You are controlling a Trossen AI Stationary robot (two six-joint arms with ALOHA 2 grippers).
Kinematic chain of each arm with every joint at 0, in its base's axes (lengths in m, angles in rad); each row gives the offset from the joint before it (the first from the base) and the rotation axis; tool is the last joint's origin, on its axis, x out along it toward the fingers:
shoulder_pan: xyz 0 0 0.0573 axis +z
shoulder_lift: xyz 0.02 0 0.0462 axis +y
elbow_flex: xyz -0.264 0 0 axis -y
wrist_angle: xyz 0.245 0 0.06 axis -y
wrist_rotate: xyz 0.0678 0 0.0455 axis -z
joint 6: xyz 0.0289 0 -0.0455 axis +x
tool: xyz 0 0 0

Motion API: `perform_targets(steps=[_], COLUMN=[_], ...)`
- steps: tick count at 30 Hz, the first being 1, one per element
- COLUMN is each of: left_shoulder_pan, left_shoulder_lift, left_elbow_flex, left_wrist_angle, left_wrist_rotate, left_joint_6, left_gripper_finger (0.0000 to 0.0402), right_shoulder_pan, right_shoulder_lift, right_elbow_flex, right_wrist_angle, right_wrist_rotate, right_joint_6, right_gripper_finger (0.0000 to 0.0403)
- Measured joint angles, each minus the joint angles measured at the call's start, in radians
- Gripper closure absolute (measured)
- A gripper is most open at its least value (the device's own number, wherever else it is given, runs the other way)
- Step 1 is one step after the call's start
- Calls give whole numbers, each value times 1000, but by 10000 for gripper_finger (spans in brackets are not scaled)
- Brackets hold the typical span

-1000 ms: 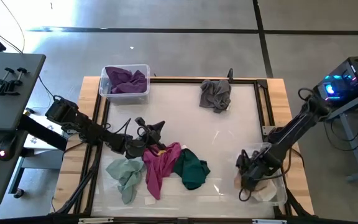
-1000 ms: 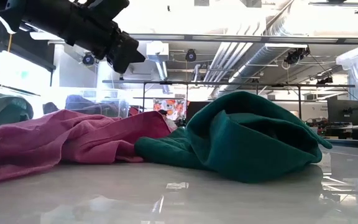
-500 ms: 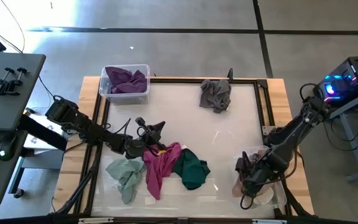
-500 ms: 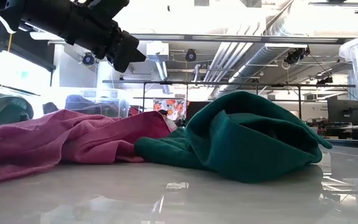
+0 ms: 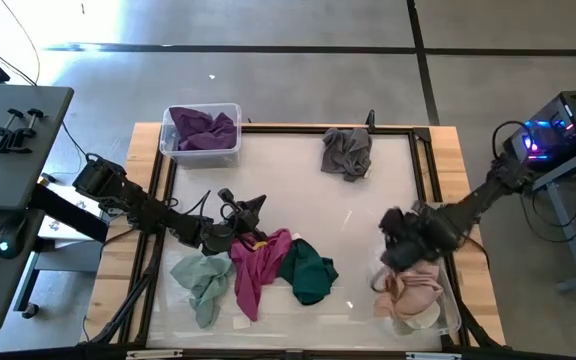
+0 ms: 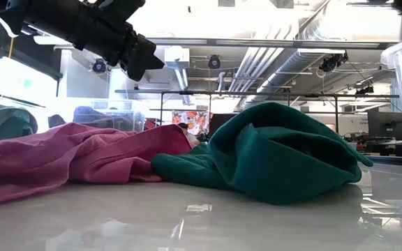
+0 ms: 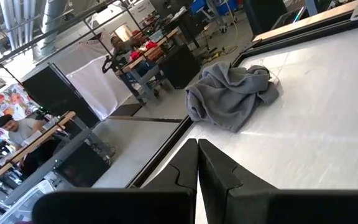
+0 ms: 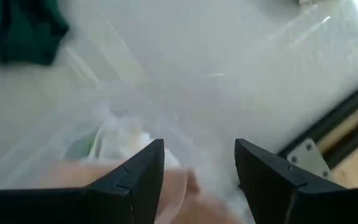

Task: Sort microfiber towel by color & place in baskets
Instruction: Put the gray towel into the top transparent bin

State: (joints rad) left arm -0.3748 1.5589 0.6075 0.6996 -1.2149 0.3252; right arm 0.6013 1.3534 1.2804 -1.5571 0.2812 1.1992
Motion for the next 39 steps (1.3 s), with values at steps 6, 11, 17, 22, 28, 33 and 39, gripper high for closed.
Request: perform_targets(steps=[6, 11, 17, 22, 28, 33, 39], left_shoulder_pan=[0, 0, 0, 0, 0, 0, 0], left_shoulder_lift=[0, 0, 0, 0, 0, 0, 0], left_elbow_flex=[0, 0, 0, 0, 0, 0, 0], left_wrist_angle=[1, 1, 0, 0, 0, 0, 0], left_wrist_rotate=[1, 1, 1, 1, 1, 2, 35], left_joint_6=[0, 1, -8, -8, -8, -9, -8], left_gripper_finger=[402, 402, 402, 401, 402, 402, 402], right_shoulder_pan=[-222, -334, -329, -267, -202, -237, -510], right_shoulder_lift=[-74, -145, -185, -185, -185, -184, -183], right_elbow_flex=[-90, -162, -222, -193, -103, -92, -217], right_wrist_angle=[-16, -7, -6, -13, -13, 33, 342], right_wrist_rotate=[-24, -173, -393, -433, -314, -11, 95], right_joint_6=[-101, -134, -86, -3, 26, -188, -627], right_gripper_finger=[211, 211, 211, 211, 211, 211, 211])
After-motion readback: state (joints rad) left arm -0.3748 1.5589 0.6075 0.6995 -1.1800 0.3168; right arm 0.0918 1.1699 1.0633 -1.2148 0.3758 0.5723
